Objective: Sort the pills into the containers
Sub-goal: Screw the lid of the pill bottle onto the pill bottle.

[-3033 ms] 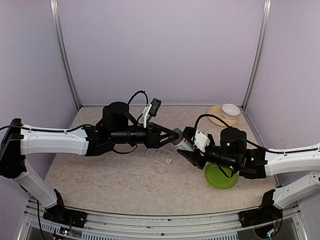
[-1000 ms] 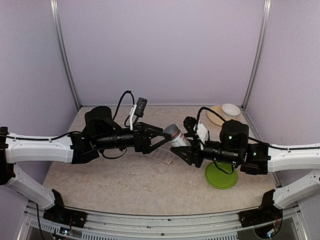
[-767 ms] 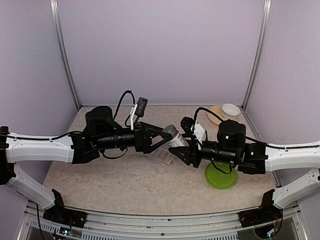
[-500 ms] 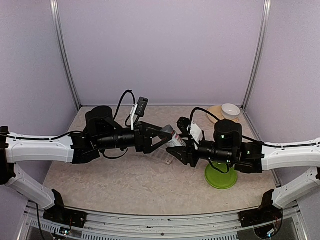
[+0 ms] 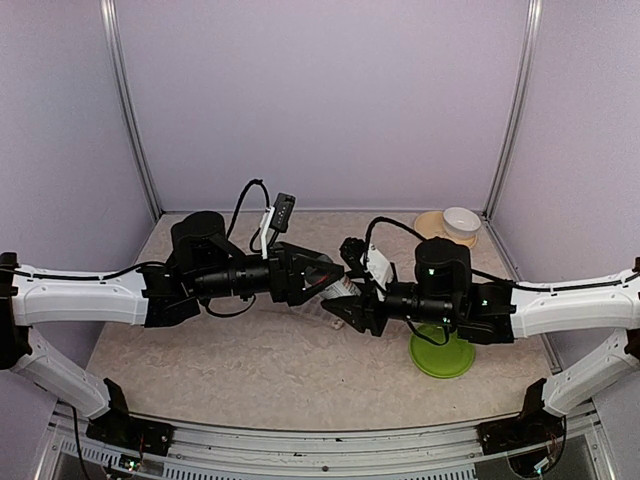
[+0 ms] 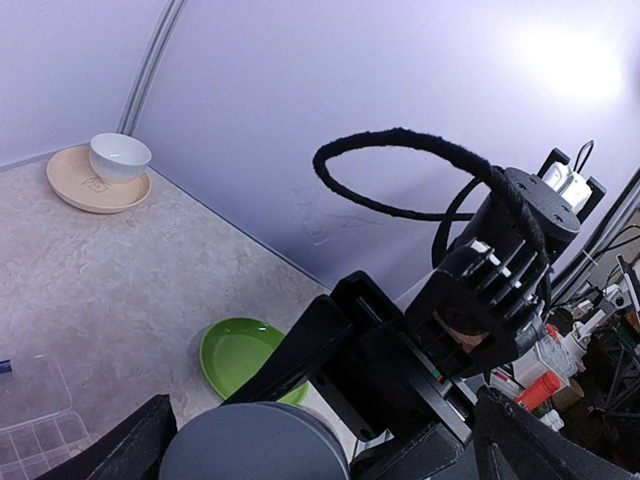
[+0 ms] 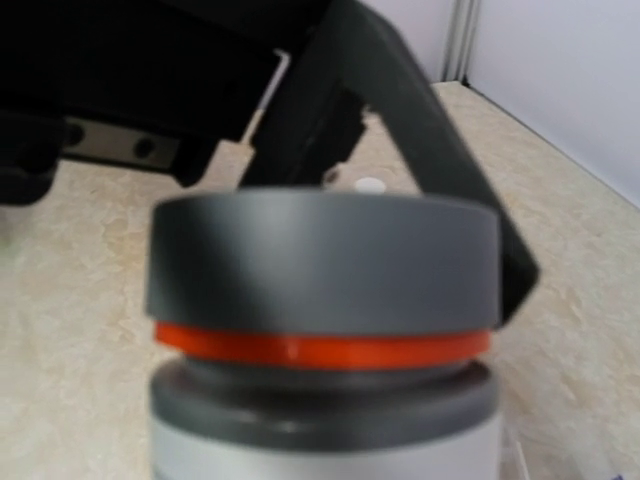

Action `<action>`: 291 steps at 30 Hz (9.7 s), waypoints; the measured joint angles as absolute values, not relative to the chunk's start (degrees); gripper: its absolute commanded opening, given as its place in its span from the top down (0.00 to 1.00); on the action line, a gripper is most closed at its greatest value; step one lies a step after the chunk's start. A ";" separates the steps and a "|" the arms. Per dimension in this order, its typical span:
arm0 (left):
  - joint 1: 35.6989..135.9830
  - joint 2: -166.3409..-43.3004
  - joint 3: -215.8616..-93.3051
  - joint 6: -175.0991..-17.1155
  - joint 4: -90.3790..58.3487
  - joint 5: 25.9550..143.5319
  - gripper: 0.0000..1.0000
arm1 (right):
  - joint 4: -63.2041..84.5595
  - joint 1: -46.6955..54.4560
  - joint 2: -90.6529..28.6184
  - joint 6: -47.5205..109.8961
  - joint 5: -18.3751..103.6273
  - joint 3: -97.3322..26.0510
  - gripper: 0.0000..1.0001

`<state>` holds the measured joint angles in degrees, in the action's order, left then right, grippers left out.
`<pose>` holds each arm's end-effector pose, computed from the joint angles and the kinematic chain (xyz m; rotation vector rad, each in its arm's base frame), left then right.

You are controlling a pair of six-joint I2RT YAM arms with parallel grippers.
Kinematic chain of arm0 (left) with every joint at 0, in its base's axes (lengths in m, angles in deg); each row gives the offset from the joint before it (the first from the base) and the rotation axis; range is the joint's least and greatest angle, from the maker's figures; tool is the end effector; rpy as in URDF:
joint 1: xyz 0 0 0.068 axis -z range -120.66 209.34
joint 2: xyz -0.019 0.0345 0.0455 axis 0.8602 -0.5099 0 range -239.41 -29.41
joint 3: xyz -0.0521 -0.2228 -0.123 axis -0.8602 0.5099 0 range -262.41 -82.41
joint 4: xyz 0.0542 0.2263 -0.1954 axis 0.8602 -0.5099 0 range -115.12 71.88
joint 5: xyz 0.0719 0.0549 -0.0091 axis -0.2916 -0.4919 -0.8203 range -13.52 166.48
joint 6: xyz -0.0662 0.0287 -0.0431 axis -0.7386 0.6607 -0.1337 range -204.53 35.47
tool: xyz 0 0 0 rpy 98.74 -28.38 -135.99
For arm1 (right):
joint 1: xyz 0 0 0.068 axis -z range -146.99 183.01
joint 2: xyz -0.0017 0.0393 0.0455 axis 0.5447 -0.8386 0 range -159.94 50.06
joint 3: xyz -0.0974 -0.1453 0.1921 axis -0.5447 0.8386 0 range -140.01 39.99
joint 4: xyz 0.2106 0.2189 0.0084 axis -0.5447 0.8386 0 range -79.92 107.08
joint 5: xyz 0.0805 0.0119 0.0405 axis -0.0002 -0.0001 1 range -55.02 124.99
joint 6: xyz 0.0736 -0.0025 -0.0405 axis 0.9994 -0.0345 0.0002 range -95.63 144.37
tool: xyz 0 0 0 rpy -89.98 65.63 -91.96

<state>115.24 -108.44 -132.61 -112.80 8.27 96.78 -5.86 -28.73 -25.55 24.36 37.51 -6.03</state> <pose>0.2021 -0.3439 0.2661 0.7221 1.6568 -1.3806 0.1783 0.3387 0.2304 -0.9944 1.5994 0.7950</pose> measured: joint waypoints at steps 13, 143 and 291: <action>115.24 -108.26 -132.59 -112.82 8.49 96.95 0.01 | -6.28 -28.73 -26.08 24.65 39.50 -6.24 0.79; 113.95 -104.90 -126.60 -116.01 15.79 98.57 0.01 | 10.64 -23.77 -21.07 30.44 46.58 -10.81 0.78; 109.25 -105.55 -132.54 -133.63 -0.56 86.31 0.02 | 4.04 -32.95 -28.96 14.59 26.01 -14.46 0.79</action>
<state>109.25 -105.55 -132.54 -133.63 -0.56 86.31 4.04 -32.95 -28.96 14.59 26.01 -14.46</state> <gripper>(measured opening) 0.988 0.527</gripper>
